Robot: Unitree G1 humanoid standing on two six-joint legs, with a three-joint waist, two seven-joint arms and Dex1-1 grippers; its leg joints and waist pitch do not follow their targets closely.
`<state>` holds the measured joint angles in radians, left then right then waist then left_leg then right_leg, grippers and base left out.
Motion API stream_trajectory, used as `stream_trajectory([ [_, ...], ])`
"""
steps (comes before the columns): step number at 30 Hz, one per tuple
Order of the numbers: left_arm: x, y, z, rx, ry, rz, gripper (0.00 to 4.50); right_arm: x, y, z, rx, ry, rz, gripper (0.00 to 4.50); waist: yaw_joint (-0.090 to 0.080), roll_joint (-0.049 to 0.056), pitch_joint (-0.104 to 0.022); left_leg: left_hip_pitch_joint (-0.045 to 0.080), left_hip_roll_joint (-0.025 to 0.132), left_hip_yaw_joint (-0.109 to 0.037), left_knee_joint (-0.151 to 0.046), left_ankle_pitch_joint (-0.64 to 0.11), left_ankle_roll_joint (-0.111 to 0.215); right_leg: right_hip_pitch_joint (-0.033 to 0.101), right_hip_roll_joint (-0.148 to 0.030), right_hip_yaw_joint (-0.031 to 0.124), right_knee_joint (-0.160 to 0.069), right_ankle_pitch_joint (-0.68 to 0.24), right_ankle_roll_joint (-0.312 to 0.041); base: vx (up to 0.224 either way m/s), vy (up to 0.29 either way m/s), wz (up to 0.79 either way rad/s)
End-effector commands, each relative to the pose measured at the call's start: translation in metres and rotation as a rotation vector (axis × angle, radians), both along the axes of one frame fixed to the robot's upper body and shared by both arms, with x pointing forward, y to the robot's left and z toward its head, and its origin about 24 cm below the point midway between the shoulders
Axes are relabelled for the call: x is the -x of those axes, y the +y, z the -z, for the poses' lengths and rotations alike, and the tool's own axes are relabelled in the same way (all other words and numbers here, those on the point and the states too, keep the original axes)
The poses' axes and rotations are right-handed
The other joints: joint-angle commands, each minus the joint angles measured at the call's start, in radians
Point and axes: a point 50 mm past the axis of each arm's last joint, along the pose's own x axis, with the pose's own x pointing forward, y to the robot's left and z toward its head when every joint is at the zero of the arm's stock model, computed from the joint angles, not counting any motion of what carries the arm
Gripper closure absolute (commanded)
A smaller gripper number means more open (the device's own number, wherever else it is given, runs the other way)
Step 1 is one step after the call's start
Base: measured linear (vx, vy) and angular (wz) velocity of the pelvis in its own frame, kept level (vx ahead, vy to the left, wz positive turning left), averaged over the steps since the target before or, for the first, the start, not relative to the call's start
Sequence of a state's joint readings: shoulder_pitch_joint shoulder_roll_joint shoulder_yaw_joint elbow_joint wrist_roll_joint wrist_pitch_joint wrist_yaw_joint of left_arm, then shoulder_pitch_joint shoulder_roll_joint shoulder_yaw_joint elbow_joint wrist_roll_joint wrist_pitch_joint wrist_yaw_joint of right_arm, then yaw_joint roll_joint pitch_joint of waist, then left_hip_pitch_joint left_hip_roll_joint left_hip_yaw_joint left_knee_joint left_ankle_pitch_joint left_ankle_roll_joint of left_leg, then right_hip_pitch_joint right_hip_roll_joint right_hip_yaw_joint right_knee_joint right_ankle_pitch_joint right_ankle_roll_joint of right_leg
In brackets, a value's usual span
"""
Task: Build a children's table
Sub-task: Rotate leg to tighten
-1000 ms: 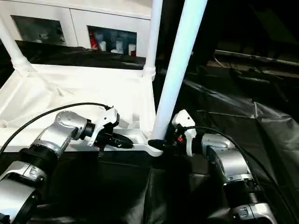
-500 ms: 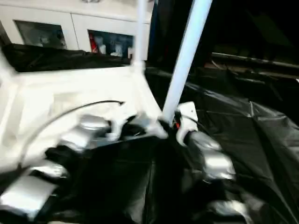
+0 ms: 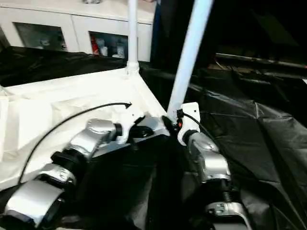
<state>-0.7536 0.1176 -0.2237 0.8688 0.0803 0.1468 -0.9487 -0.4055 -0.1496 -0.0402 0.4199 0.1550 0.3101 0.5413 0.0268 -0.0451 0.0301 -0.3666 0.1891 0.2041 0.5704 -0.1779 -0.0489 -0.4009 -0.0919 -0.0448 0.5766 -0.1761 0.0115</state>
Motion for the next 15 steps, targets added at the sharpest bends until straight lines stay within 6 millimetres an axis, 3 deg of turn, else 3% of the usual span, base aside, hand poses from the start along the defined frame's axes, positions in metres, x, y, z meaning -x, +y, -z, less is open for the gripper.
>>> stream_trajectory([
  [1,0.004,-0.014,-0.007,0.047,-0.003,0.106,4.50,0.013,0.031,0.006,-0.038,0.048,-0.244,1.59,0.001,0.001,-0.042,0.011,0.041,-0.028,-0.076,-0.362,0.008,0.028,-0.053,0.032,-0.089,-0.394,-0.142,0.000,0.000,0.00],
  [8,0.012,0.012,-0.012,0.052,0.074,0.277,4.50,0.029,0.000,0.000,0.013,0.068,-0.500,1.59,0.008,-0.005,-0.048,0.009,0.046,-0.021,-0.066,-0.250,0.053,0.039,-0.054,0.032,-0.062,-0.208,-0.226,0.000,0.000,0.00],
  [10,0.017,0.019,-0.014,0.065,0.113,0.339,4.50,0.033,-0.006,-0.004,0.011,0.073,-0.549,1.59,0.008,-0.013,-0.052,0.008,0.046,-0.018,-0.061,-0.197,0.073,0.042,-0.051,0.032,-0.049,-0.122,-0.255,0.052,-0.001,0.00],
  [13,0.021,0.026,-0.015,0.075,0.152,0.377,4.50,0.037,-0.010,-0.007,0.012,0.080,-0.614,1.59,0.013,-0.007,-0.054,0.015,0.047,-0.011,-0.053,-0.110,0.114,0.043,-0.049,0.032,-0.033,0.018,-0.309,0.017,0.000,0.00],
  [14,0.021,0.028,-0.014,0.074,0.161,0.384,4.50,0.037,-0.011,-0.007,0.014,0.082,-0.626,1.59,0.017,0.000,-0.053,0.015,0.047,-0.011,-0.052,-0.107,0.115,0.043,-0.049,0.032,-0.031,0.026,-0.313,0.000,0.000,0.00],
  [15,0.022,0.029,-0.014,0.068,0.166,0.385,4.50,0.038,-0.011,-0.007,0.014,0.084,-0.636,1.59,0.020,-0.003,-0.051,0.013,0.049,-0.010,-0.053,-0.109,0.113,0.046,-0.048,0.030,-0.031,0.023,-0.315,0.000,0.000,0.00],
])
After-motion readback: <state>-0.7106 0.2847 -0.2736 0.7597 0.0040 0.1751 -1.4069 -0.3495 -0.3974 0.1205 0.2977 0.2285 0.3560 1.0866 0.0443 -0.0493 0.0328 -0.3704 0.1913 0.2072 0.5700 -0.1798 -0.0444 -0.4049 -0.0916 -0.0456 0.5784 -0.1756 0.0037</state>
